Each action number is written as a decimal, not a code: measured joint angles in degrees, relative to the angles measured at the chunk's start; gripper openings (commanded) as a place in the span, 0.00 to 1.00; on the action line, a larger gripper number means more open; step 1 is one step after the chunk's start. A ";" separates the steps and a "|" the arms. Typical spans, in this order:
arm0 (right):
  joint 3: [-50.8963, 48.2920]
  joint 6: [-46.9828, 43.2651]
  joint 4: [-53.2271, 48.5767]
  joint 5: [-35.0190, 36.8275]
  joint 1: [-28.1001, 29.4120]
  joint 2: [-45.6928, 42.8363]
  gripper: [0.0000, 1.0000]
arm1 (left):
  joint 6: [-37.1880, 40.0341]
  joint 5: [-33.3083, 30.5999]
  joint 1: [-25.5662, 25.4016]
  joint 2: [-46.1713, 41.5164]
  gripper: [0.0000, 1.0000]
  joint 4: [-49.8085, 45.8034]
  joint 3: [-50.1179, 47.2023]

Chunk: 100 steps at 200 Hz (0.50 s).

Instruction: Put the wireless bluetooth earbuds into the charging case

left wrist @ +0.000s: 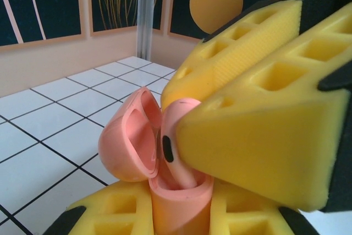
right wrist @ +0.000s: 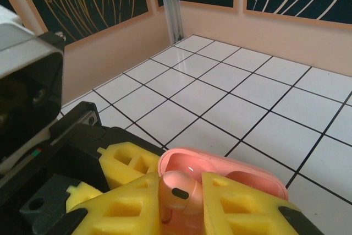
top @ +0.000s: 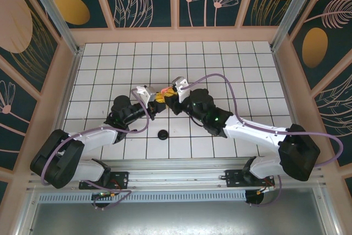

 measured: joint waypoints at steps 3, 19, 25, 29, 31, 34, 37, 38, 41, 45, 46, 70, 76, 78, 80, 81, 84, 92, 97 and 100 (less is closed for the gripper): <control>-0.13 -0.13 0.00 -0.09 0.00 -0.09 0.21 | 0.00 0.02 0.00 0.00 0.08 -0.11 0.00; -0.70 -0.61 -0.09 -0.50 0.00 -0.59 0.21 | 0.00 0.04 -0.13 0.00 0.08 -0.59 0.00; -0.76 -0.85 -0.17 -0.70 0.00 -0.70 0.21 | 0.00 0.09 -0.17 0.00 0.08 -0.61 0.00; -0.76 -1.16 -0.26 -0.85 0.00 -0.76 0.21 | 0.00 0.13 -0.20 -0.02 0.08 -0.61 0.00; -0.76 -1.25 -0.28 -0.92 0.00 -0.76 0.21 | 0.00 0.11 -0.22 -0.02 0.08 -0.61 0.00; -0.76 -1.29 -0.31 -1.01 0.00 -0.81 0.21 | 0.00 0.15 -0.22 -0.07 0.08 -0.61 0.00; -0.76 -1.57 -0.33 -1.07 0.00 -0.83 0.21 | 0.00 0.20 -0.22 -0.09 0.08 -0.61 0.00; -0.76 -1.62 -0.35 -1.09 0.00 -0.85 0.21 | 0.00 0.20 -0.22 -0.11 0.08 -0.63 0.00; -0.76 -1.68 -0.39 -1.11 0.00 -0.85 0.21 | 0.00 0.22 -0.22 -0.15 0.08 -0.66 0.00; -0.76 -1.88 -0.42 -1.22 0.00 -0.87 0.21 | 0.00 0.22 -0.22 -0.24 0.08 -0.74 0.00; -0.76 -1.90 -0.39 -1.27 0.00 -0.87 0.21 | 0.00 0.22 -0.22 -0.26 0.08 -0.74 0.00; -0.76 -2.80 -0.46 -1.77 0.00 -0.90 0.22 | 0.02 0.24 -0.22 -0.61 0.08 -1.05 0.00; -0.74 -3.10 -0.50 -1.97 0.00 -0.87 0.22 | 0.02 0.24 -0.22 -0.66 0.08 -1.22 0.00; -0.74 -3.15 -0.50 -1.99 0.00 -0.87 0.22 | 0.04 0.26 -0.22 -0.66 0.08 -1.25 0.00; -0.74 -3.19 -0.50 -2.05 0.00 -0.90 0.22 | 0.02 0.26 -0.22 -0.66 0.08 -1.25 0.00; -0.74 -3.21 -0.52 -2.05 0.00 -0.87 0.22 | 0.04 0.26 -0.22 -0.66 0.08 -1.25 0.00; -0.74 -3.32 -0.57 -2.10 0.00 -0.90 0.22 | 0.04 0.26 -0.22 -0.66 0.08 -1.29 0.00; -0.74 -3.50 -0.68 -2.14 0.00 -0.90 0.22 | 0.07 0.26 -0.22 -0.66 0.08 -1.33 0.00; -0.74 -3.58 -0.72 -2.16 0.00 -0.90 0.22 | 0.11 0.26 -0.22 -0.66 0.08 -1.40 0.00; -0.74 -3.63 -0.74 -2.19 0.00 -0.90 0.22 | 0.17 0.28 -0.22 -0.66 0.08 -1.42 0.00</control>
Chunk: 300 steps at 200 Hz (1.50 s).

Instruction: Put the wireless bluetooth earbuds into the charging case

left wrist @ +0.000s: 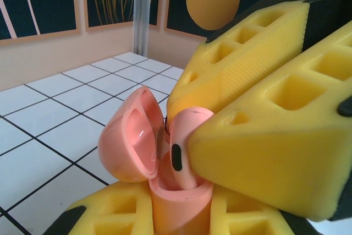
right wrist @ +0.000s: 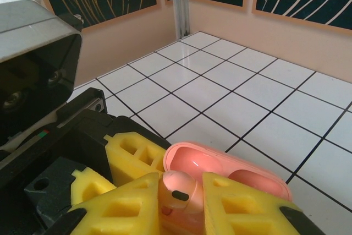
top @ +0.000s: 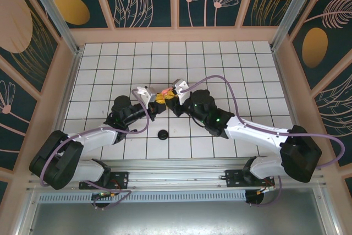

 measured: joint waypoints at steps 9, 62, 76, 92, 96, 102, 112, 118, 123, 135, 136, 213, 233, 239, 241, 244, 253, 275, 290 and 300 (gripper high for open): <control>0.00 -0.20 -0.11 -0.11 0.00 0.00 0.22 | 0.13 0.00 0.00 -0.09 0.08 -0.26 0.00; 0.00 -1.46 -1.05 -0.83 -0.04 -0.61 0.22 | 0.81 0.48 0.00 -0.46 0.08 -0.72 0.00; 0.00 -1.57 -1.29 -0.85 -0.04 -0.83 0.22 | 0.94 0.61 0.00 -0.57 0.09 -0.72 0.00; 0.00 -1.84 -1.60 -0.98 -0.04 -1.09 0.22 | 0.94 0.61 0.00 -0.72 0.09 -0.76 0.00; 0.00 -1.92 -1.70 -1.03 -0.04 -1.11 0.22 | 0.94 0.63 0.00 -0.74 0.08 -0.76 0.00; 0.00 -2.10 -1.77 -1.07 -0.04 -1.20 0.22 | 0.94 0.63 0.00 -0.81 0.09 -0.74 0.00; 0.00 -2.19 -1.99 -1.18 -0.04 -1.38 0.23 | 0.94 0.63 0.00 -0.92 0.09 -0.81 0.00; 0.00 -2.32 -2.12 -1.25 -0.04 -1.49 0.23 | 0.94 0.68 0.00 -0.96 0.09 -0.81 0.00; 0.00 -2.34 -2.19 -1.27 -0.04 -1.57 0.23 | 0.94 0.70 0.00 -0.98 0.09 -0.81 0.00; 0.00 -2.49 -2.51 -1.36 -0.04 -1.73 0.24 | 0.96 0.83 0.00 -0.98 0.09 -0.81 0.00; 0.00 -2.49 -2.54 -1.36 -0.04 -1.73 0.24 | 0.96 0.83 0.00 -0.98 0.09 -0.81 0.00; 0.15 -2.62 -3.63 -1.92 -0.07 -1.88 0.24 | 1.57 1.03 -0.02 -1.03 0.09 -1.27 0.00; 0.31 -2.95 -4.20 -1.92 -0.04 -2.03 0.24 | 1.70 1.03 -0.11 -1.03 0.09 -1.31 0.00; 0.39 -2.97 -4.44 -1.95 -0.04 -2.05 0.24 | 1.81 1.01 -0.11 -1.03 0.09 -1.31 0.00; 0.44 -2.99 -4.52 -1.95 -0.04 -2.08 0.24 | 1.81 1.01 -0.11 -1.03 0.09 -1.31 0.00; 0.44 -3.02 -4.59 -1.95 -0.04 -2.08 0.24 | 1.81 1.03 -0.11 -1.05 0.09 -1.31 0.00; 0.46 -3.17 -4.74 -2.01 -0.04 -2.14 0.24 | 1.84 1.03 -0.11 -1.07 0.09 -1.31 0.00; 0.57 -3.67 -5.38 -2.10 0.00 -2.36 0.24 | 1.88 1.14 -0.11 -1.07 0.09 -1.33 0.00; 0.79 -4.00 -5.86 -2.10 0.00 -2.38 0.24 | 1.97 1.25 -0.11 -1.07 0.09 -1.33 0.00; 0.87 -4.04 -6.12 -2.10 0.02 -2.38 0.24 | 1.99 1.27 -0.11 -1.07 0.09 -1.31 0.00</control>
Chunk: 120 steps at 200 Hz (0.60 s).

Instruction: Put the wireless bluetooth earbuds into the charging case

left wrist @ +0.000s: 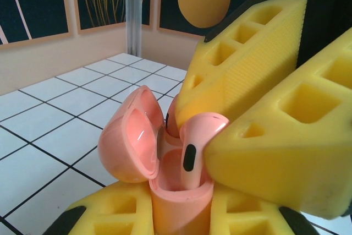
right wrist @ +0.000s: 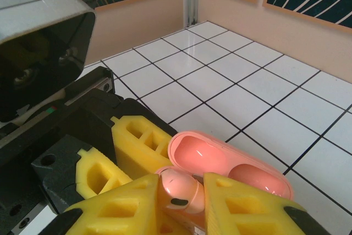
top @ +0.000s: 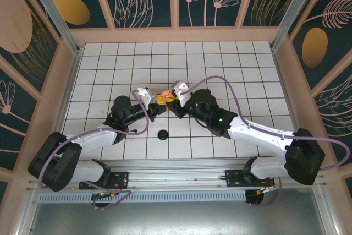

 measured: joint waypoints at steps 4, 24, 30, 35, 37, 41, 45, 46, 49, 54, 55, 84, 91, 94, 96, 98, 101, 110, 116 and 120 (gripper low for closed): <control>0.02 0.00 -0.11 0.00 0.02 0.00 0.24 | 0.02 0.00 0.00 0.00 0.09 -0.02 0.00; 0.24 -0.13 -0.79 0.02 0.09 0.00 0.24 | 0.04 0.15 0.00 0.00 0.09 -0.28 0.00; 0.33 -0.22 -0.98 0.02 0.09 0.00 0.24 | 0.04 0.20 0.00 0.00 0.09 -0.33 0.00; 0.39 -0.33 -1.07 0.02 0.09 0.00 0.24 | 0.04 0.20 0.00 0.00 0.09 -0.33 0.00; 0.44 -0.42 -1.16 0.02 0.09 0.00 0.24 | 0.04 0.20 0.00 0.00 0.09 -0.35 0.00; 0.52 -0.44 -1.27 0.02 0.09 0.00 0.24 | 0.07 0.22 0.00 0.00 0.09 -0.35 0.00; 0.63 -0.46 -1.44 0.02 0.09 0.00 0.24 | 0.07 0.22 0.00 -0.02 0.08 -0.35 0.00; 0.66 -0.48 -1.51 0.02 0.11 0.00 0.24 | 0.07 0.22 0.00 -0.04 0.09 -0.35 0.00; 0.70 -0.55 -1.62 0.02 0.11 0.00 0.24 | 0.07 0.22 0.00 -0.04 0.08 -0.39 0.00; 0.79 -0.63 -1.84 0.00 0.11 0.00 0.24 | 0.13 0.22 0.00 -0.11 0.08 -0.42 0.00; 0.83 -0.66 -1.88 0.00 0.11 0.00 0.24 | 0.15 0.22 0.00 -0.11 0.08 -0.44 0.00; 1.25 -1.44 -2.78 -0.02 0.15 0.00 0.25 | 0.52 0.37 0.00 -0.22 0.09 -0.63 0.00; 1.33 -1.49 -3.02 0.00 0.20 0.00 0.25 | 0.57 0.39 0.00 -0.22 0.09 -0.68 0.00; 1.40 -1.49 -3.15 -0.02 0.20 0.00 0.25 | 0.66 0.42 0.00 -0.22 0.09 -0.68 0.00; 1.42 -1.49 -3.21 0.00 0.20 0.00 0.25 | 0.68 0.42 0.00 -0.22 0.09 -0.70 0.00; 1.46 -1.49 -3.30 -0.02 0.20 0.00 0.25 | 0.68 0.42 0.00 -0.22 0.09 -0.68 0.00; 1.53 -1.49 -3.43 -0.02 0.20 0.00 0.25 | 0.72 0.44 0.00 -0.22 0.09 -0.70 0.00; 1.60 -1.49 -3.61 -0.02 0.20 0.00 0.25 | 0.72 0.42 0.00 -0.24 0.08 -0.68 0.00; 1.62 -1.49 -3.61 -0.02 0.22 0.00 0.25 | 0.87 0.42 0.00 -0.28 0.09 -0.72 0.00; 1.62 -1.51 -3.65 -0.02 0.22 0.00 0.25 | 0.90 0.42 0.00 -0.31 0.09 -0.74 0.00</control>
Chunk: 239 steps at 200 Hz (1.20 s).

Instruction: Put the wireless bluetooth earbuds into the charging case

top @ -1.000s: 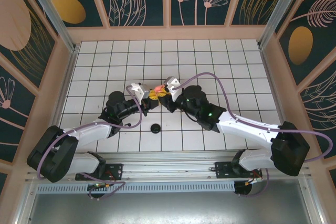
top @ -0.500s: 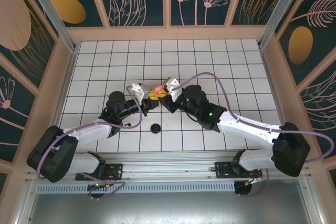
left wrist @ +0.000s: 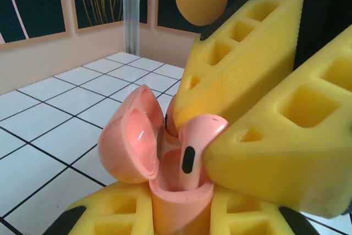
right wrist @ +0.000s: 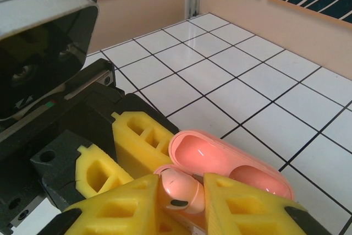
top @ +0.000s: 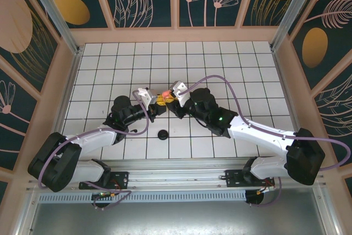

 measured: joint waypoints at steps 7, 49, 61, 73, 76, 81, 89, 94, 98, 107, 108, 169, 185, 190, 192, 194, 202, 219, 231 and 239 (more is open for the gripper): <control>0.02 0.02 -0.09 -0.02 0.02 0.00 0.25 | 0.07 0.00 0.00 -0.09 0.09 -0.13 0.00; 0.57 -0.37 -1.22 0.00 0.24 0.00 0.25 | 0.50 0.02 0.00 -0.52 0.09 -0.85 0.00; 0.76 -0.44 -1.70 0.00 0.24 0.00 0.25 | 0.63 0.02 0.00 -0.55 0.09 -0.96 0.00; 1.09 -0.66 -2.45 0.00 0.26 0.00 0.25 | 0.66 0.04 0.00 -0.55 0.08 -0.98 0.00; 1.16 -0.72 -2.58 0.00 0.26 0.00 0.25 | 0.66 0.02 0.00 -0.55 0.09 -0.96 0.00; 1.31 -0.87 -2.95 0.00 0.26 0.00 0.25 | 0.66 0.04 -0.02 -0.55 0.09 -0.98 0.00; 1.51 -1.09 -3.34 0.00 0.31 0.00 0.25 | 0.66 0.04 -0.04 -0.55 0.09 -1.01 0.00; 1.62 -1.29 -3.56 0.00 0.31 0.00 0.25 | 0.66 0.04 -0.04 -0.55 0.09 -1.03 0.00; 1.70 -1.31 -3.76 0.00 0.31 0.00 0.25 | 0.68 0.07 -0.04 -0.55 0.08 -1.03 0.00; 1.88 -1.46 -4.02 -0.02 0.31 0.00 0.26 | 0.68 0.07 -0.04 -0.59 0.09 -1.03 0.00; 1.90 -1.46 -4.09 0.00 0.31 0.00 0.26 | 0.68 0.07 -0.04 -0.59 0.09 -1.05 0.00; 2.43 -1.77 -5.11 -0.22 0.37 0.00 0.27 | 0.68 0.44 -0.04 -0.66 0.09 -1.25 0.00; 2.54 -1.95 -5.35 -0.20 0.37 0.00 0.27 | 0.68 0.44 -0.04 -0.66 0.09 -1.25 0.00; 2.56 -1.97 -5.42 -0.20 0.37 0.00 0.27 | 0.66 0.44 -0.04 -0.66 0.09 -1.25 0.00; 2.56 -1.97 -5.44 -0.20 0.37 0.00 0.28 | 0.68 0.44 -0.04 -0.66 0.08 -1.25 0.00; 2.56 -1.97 -5.46 -0.20 0.37 0.00 0.28 | 0.68 0.44 -0.04 -0.66 0.09 -1.25 0.00; 2.58 -2.14 -5.49 -0.20 0.37 0.00 0.28 | 0.68 0.44 -0.04 -0.66 0.08 -1.27 0.00; 2.91 -2.62 -5.81 -0.20 0.37 0.13 0.28 | 0.63 0.42 -0.04 -0.66 0.09 -1.22 0.00; 3.06 -2.97 -5.97 -0.22 0.42 0.17 0.28 | 0.63 0.42 -0.04 -0.66 0.09 -1.22 0.00; 3.06 -3.02 -5.99 -0.22 0.42 0.17 0.28 | 0.63 0.42 -0.04 -0.66 0.08 -1.22 0.00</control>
